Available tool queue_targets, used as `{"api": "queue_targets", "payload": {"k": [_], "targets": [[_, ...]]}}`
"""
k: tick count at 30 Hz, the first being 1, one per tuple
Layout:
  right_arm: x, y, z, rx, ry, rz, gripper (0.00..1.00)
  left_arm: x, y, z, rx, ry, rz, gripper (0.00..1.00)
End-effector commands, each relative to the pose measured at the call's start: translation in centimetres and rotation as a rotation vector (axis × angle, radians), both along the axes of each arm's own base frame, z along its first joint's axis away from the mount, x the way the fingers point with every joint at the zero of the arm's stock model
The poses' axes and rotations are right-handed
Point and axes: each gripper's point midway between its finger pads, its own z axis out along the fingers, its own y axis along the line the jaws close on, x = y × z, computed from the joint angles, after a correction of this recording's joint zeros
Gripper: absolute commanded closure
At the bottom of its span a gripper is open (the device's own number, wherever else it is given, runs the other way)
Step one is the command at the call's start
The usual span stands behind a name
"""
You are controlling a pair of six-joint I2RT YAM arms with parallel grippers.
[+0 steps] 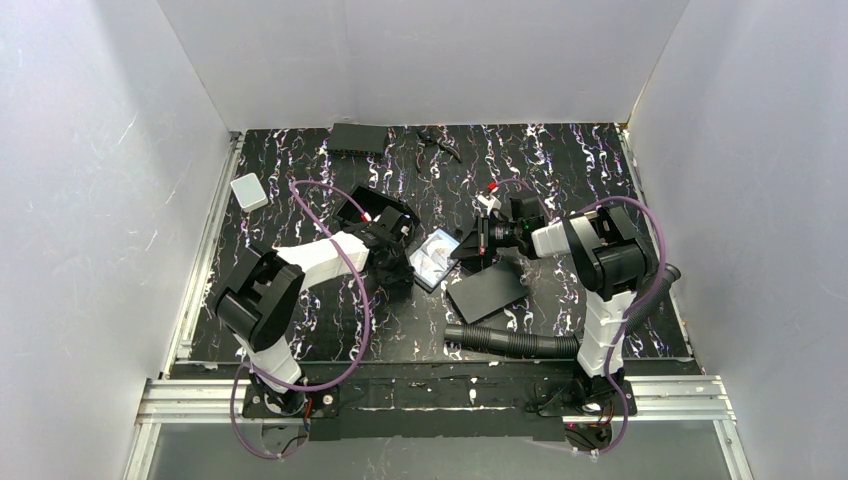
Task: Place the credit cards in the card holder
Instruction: Insert the credit card into the card holder.
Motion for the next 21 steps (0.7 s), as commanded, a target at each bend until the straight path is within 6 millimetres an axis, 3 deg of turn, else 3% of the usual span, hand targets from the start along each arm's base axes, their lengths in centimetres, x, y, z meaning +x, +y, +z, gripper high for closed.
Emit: {"api": "queue_targets", "payload": {"k": [1,15,21], "targets": [[-1.1,-0.4,-0.9,-0.001,0.036,0.011,0.99,-0.5,1.0,-0.9,0.046,0.018,-0.002,0.78],[-2.4,-0.6,-1.0,0.01,0.112,0.008,0.99,0.7,1.2,-1.9,0.1,0.006,-0.04,0.8],[-2.5,-0.5,-0.2,0.035,0.129,0.001,0.99,0.6,1.0,-2.1,0.087,0.009,-0.043,0.8]]}}
